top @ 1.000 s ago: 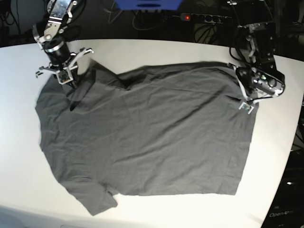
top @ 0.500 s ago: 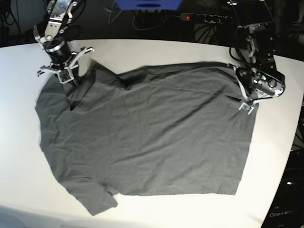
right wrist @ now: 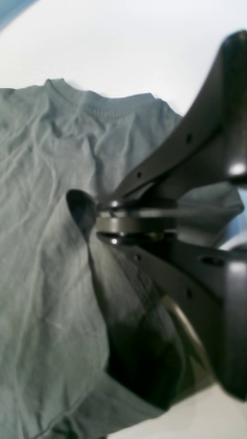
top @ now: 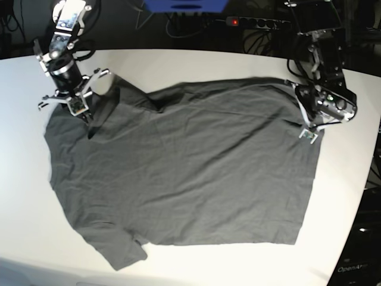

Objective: Fold the T-shirt properly
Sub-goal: 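Adjust the right gripper's pinch on the shoulder fabric near the collar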

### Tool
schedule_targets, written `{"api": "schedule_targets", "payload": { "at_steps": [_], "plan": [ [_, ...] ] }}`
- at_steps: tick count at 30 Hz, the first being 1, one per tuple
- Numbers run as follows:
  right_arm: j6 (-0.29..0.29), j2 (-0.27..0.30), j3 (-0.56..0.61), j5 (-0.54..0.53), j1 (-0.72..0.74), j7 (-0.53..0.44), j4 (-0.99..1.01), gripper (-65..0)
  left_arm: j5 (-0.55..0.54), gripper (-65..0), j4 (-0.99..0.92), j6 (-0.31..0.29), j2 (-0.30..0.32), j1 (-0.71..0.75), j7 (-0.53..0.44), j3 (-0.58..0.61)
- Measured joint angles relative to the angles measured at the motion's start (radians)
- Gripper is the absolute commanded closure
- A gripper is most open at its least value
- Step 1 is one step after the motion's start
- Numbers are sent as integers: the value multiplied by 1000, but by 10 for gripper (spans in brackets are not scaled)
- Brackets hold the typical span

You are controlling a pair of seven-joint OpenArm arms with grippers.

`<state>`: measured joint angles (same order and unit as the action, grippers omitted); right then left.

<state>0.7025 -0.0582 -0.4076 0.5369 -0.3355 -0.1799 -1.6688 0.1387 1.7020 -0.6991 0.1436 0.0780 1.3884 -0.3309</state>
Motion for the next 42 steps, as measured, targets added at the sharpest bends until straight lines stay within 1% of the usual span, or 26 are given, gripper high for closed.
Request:
{"api": "schedule_targets", "payload": {
  "at_steps": [3,4,6,9,11,25,30,42],
  "plan": [
    [1,-1,23,0,0,-2,0,-26,0,-35,0,0,0,0,0,0],
    [3,-4,22,-1,0,-4,0,-39,0,-35,0,0,0,0,0,0],
    [3,-11,19,0,0,0,0,-97,0,-35,0,0,1,0,0,0],
    [1,-38,12,0,3,5,0,-203,0,-36,0,0,0,0,0,0],
    [4,-43,16,-1,5,3,0,-244,0,-36,0,0,1,0,0,0],
    [1,-42,14,-1,5,3,42,-258,0,-36,0,0,0,0,0,0],
    [1,-42,14,-1,5,3,49,-329,0,-36,0,0,0,0,0,0],
    [0,-42,14,-6,3,0,61,-329,0,-36,0,0,0,0,0,0]
  ]
}}
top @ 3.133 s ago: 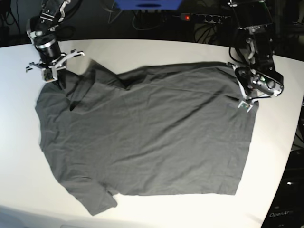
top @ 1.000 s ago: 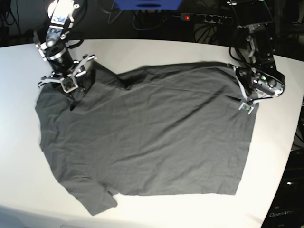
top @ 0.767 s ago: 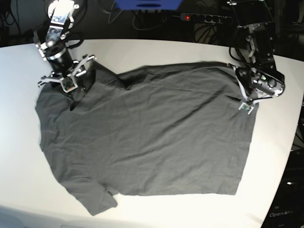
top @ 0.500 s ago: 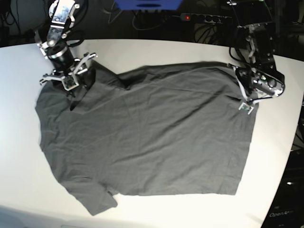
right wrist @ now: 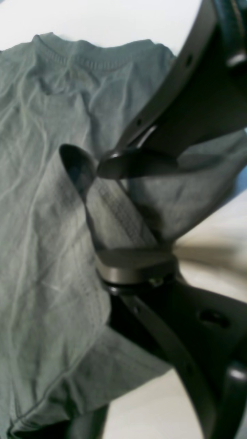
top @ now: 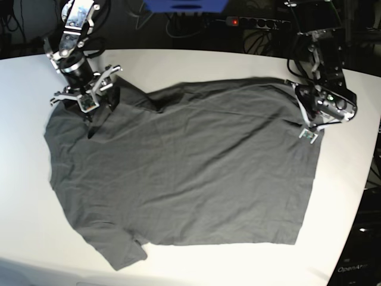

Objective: Fold the T-shirt properly
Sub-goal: 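Adjust the right gripper's pinch on the shoulder fabric near the collar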

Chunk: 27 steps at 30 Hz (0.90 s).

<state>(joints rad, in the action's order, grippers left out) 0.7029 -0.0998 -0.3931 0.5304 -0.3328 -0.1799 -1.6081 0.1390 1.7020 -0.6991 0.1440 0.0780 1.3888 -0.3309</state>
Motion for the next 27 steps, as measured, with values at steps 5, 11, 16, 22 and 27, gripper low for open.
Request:
{"api": "schedule_targets", "payload": {
  "at_steps": [5,11,16,22,27],
  "plan": [
    [1,0,-21,-12,3,-24,72,-328,3,-36,0,0,0,0,0,0],
    [0,0,-30,-16,8,-34,86,-325,3,-36,0,0,0,0,0,0],
    [0,0,-30,-16,8,-34,86,-321,3,-36,0,0,0,0,0,0],
    [1,0,-28,-16,8,-34,87,-200,3,-36,0,0,0,0,0,0],
    [3,0,-27,-16,8,-31,88,-119,3,-36,0,0,0,0,0,0]
  ]
}}
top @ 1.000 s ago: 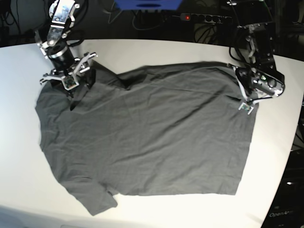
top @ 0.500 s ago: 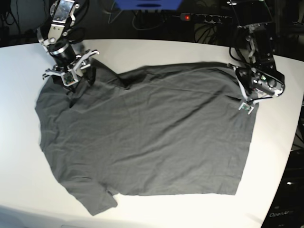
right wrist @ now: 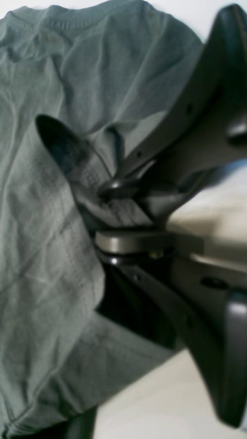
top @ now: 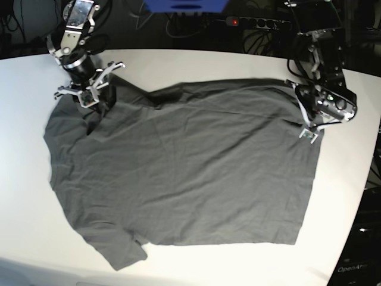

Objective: Fold the T-shirt properly
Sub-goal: 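Adjust the right gripper's pinch on the shoulder fabric near the collar, then raise both grippers, lifting the shirt edge off the table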

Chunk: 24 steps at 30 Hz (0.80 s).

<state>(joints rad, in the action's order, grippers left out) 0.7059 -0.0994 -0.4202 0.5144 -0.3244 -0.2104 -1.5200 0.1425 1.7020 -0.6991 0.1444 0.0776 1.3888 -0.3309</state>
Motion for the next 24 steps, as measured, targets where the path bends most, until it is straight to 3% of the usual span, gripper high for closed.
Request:
{"api": "schedule_targets", "payload": {
  "at_steps": [8,24],
  "plan": [
    [-2,3,2,3,3,0,-1,-12,0,-36,0,0,0,0,0,0],
    [1,38,8,26,43,24,-107,-9,-5,-35,0,0,0,0,0,0]
  ]
}}
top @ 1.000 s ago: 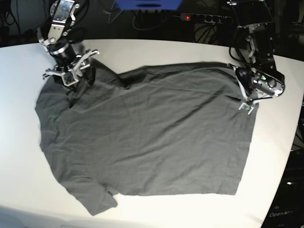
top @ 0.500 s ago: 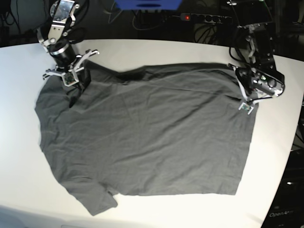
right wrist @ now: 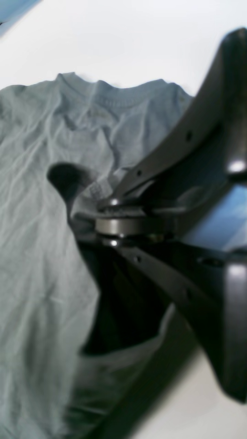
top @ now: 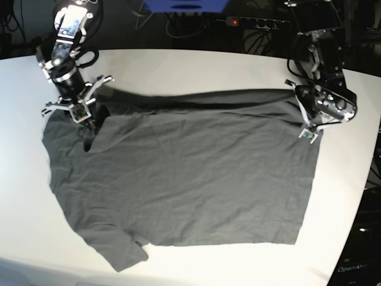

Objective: Fold the T-shirt properly
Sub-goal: 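Raise both grippers, lifting the shirt edge off the table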

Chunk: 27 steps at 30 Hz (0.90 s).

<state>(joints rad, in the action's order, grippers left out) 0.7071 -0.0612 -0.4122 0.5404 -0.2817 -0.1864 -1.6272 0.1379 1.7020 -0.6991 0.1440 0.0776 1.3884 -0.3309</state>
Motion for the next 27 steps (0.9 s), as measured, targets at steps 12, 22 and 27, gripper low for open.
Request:
{"api": "schedule_targets", "payload": {
  "at_steps": [12,22,27],
  "plan": [
    [-1,23,31,0,2,2,-34,-9,-2,-36,80,0,0,0,3,0],
    [-1,28,48,0,18,7,-44,-9,0,-36,94,0,-9,-54,8,0],
    [-1,28,48,0,16,10,-44,-9,0,-36,97,0,-9,-90,7,0]
  ]
}}
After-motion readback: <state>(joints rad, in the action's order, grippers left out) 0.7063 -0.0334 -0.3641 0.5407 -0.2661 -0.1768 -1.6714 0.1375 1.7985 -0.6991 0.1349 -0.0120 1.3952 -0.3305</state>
